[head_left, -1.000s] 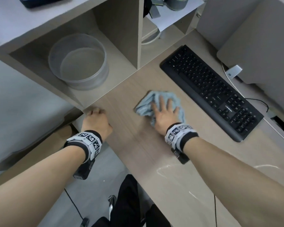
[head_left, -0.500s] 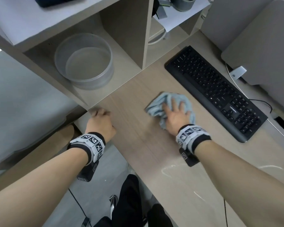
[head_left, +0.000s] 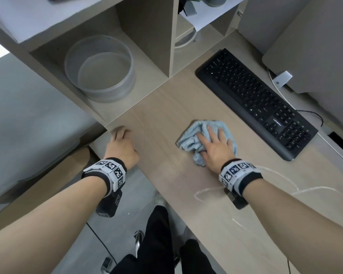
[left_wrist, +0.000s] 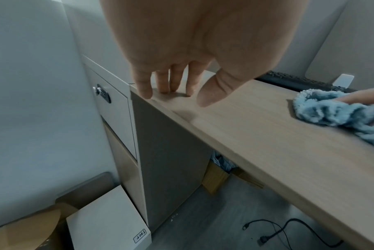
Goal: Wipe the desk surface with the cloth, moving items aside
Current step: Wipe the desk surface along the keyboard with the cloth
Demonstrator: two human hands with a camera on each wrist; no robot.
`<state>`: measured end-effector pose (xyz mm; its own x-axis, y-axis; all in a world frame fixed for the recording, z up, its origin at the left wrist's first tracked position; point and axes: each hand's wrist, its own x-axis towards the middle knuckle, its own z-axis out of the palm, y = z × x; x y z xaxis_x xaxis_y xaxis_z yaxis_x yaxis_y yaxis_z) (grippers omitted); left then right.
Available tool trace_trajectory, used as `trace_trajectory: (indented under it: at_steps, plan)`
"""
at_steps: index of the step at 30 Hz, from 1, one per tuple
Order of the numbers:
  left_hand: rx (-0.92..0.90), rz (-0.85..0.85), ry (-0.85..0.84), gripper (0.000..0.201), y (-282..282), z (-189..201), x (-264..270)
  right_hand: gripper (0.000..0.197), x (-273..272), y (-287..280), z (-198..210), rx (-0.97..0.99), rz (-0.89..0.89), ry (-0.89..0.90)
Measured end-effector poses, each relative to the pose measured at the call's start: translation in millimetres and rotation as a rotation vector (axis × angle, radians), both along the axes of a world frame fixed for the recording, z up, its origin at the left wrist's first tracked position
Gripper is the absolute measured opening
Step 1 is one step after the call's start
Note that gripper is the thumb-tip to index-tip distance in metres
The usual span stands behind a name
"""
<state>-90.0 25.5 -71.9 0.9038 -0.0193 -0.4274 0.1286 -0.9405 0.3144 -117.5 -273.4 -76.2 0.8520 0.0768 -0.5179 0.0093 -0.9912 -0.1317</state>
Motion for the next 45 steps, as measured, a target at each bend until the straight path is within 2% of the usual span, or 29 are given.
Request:
trace_trajectory:
  at_steps: [3, 8, 11, 15, 18, 22, 26, 28, 31, 35, 37, 41, 43, 45]
  plan:
    - [0.012, 0.031, -0.053, 0.058, 4, 2, -4, 0.074, 6, 38, 2, 0.020, 0.029, 0.012]
    - [0.075, -0.035, -0.055, 0.056, 6, -4, -32, 0.088, -33, 95, -5, 0.087, 0.351, -0.007]
    - [0.104, -0.096, -0.083, 0.057, -1, -5, -58, 0.081, -68, 90, -13, 0.112, 0.471, -0.016]
    - [0.112, -0.164, -0.067, 0.061, -15, -9, -94, 0.079, -109, 47, -18, 0.081, 0.495, 0.017]
    - [0.083, -0.146, -0.030, 0.065, -26, -8, -109, 0.076, -127, 3, -12, 0.035, 0.402, 0.046]
    - [0.117, -0.133, 0.028, 0.068, -32, -4, -111, 0.066, -121, -48, -6, 0.008, 0.168, 0.034]
    - [0.116, -0.109, 0.039, 0.063, -36, -6, -106, 0.067, -109, -31, -4, -0.031, 0.020, 0.057]
    - [0.115, -0.095, 0.040, 0.062, -38, -7, -105, 0.069, -108, -2, -3, -0.043, 0.057, 0.065]
    - [0.123, -0.103, 0.031, 0.063, -35, -7, -101, 0.071, -118, 34, -7, -0.008, 0.235, 0.083]
    - [0.120, -0.127, 0.014, 0.063, -31, -6, -97, 0.067, -128, 22, -8, 0.042, 0.327, 0.088]
    - [0.117, -0.138, -0.001, 0.061, -28, -5, -98, 0.067, -126, -7, -9, 0.026, 0.234, 0.077]
    - [0.112, -0.151, -0.006, 0.060, -26, -3, -99, 0.074, -117, -65, -8, -0.023, -0.162, 0.025]
    - [0.109, -0.150, -0.007, 0.056, -27, -1, -97, 0.075, -107, -70, -6, -0.047, -0.306, 0.040]
    - [0.102, -0.138, 0.006, 0.053, -28, 2, -94, 0.075, -93, -59, -6, -0.080, -0.377, 0.058]
